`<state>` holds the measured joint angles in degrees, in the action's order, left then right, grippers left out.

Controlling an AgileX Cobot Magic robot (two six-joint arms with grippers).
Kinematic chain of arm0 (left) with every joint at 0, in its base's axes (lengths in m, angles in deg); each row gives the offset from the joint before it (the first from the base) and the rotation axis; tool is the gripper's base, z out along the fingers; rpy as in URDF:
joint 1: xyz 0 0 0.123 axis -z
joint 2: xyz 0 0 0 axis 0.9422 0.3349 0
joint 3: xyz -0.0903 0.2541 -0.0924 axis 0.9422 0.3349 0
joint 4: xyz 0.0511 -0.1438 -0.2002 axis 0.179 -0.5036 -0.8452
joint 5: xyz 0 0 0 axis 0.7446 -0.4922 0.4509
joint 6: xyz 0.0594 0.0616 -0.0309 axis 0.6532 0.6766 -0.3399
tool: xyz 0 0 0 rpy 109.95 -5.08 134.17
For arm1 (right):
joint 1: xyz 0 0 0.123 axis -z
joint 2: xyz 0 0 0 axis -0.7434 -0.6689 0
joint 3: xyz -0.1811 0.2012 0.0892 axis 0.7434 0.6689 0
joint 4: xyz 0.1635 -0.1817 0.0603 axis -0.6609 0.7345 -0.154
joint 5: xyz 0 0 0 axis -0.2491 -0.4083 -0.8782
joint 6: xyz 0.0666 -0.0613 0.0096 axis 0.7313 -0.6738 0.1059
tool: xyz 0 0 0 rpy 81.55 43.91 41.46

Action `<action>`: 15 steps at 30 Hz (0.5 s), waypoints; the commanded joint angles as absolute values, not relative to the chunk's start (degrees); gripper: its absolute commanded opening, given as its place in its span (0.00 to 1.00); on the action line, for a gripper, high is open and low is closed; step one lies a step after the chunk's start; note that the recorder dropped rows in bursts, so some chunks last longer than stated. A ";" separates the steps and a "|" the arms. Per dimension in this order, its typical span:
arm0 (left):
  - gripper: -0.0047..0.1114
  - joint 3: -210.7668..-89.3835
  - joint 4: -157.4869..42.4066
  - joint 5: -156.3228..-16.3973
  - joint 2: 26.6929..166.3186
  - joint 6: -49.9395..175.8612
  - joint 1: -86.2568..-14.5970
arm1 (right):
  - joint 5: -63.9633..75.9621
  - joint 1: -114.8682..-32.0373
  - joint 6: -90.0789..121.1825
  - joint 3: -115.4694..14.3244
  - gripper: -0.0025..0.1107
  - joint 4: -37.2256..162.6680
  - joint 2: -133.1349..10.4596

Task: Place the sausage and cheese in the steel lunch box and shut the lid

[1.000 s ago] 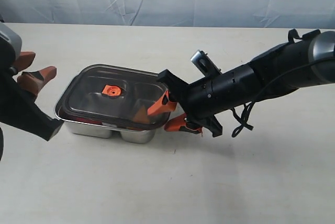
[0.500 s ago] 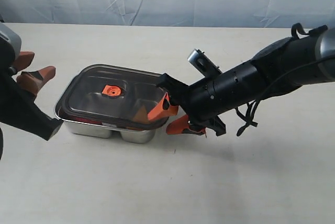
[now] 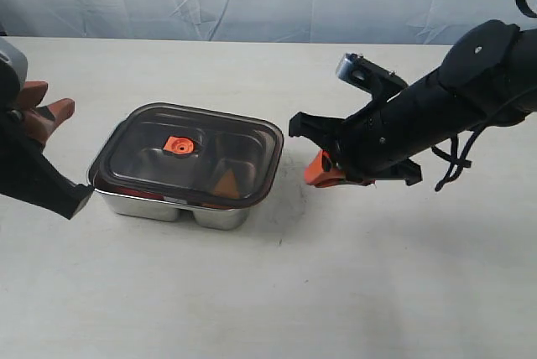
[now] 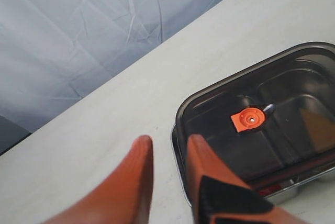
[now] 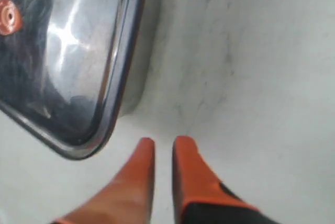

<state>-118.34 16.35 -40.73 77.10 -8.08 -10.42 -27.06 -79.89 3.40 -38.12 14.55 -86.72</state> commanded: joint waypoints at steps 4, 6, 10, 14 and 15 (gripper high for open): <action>0.04 -118.23 19.16 -40.15 76.73 -8.18 -11.63 | -18.34 -79.48 4.47 -40.56 0.02 18.03 -89.02; 0.04 -118.23 18.64 -40.30 76.73 -8.18 -11.63 | -18.97 -79.48 4.47 -42.93 0.02 19.06 -91.33; 0.04 -118.23 18.59 -39.76 76.73 -8.08 -11.63 | -21.21 -79.48 4.47 -47.32 0.02 19.79 -96.06; 0.04 -118.23 18.59 -39.69 76.73 -7.92 -11.63 | -21.66 -79.48 4.59 -49.77 0.02 21.35 -99.12; 0.04 -118.23 18.59 -39.69 76.73 -7.92 -11.63 | -21.51 -79.48 4.59 -50.01 0.02 21.35 -99.79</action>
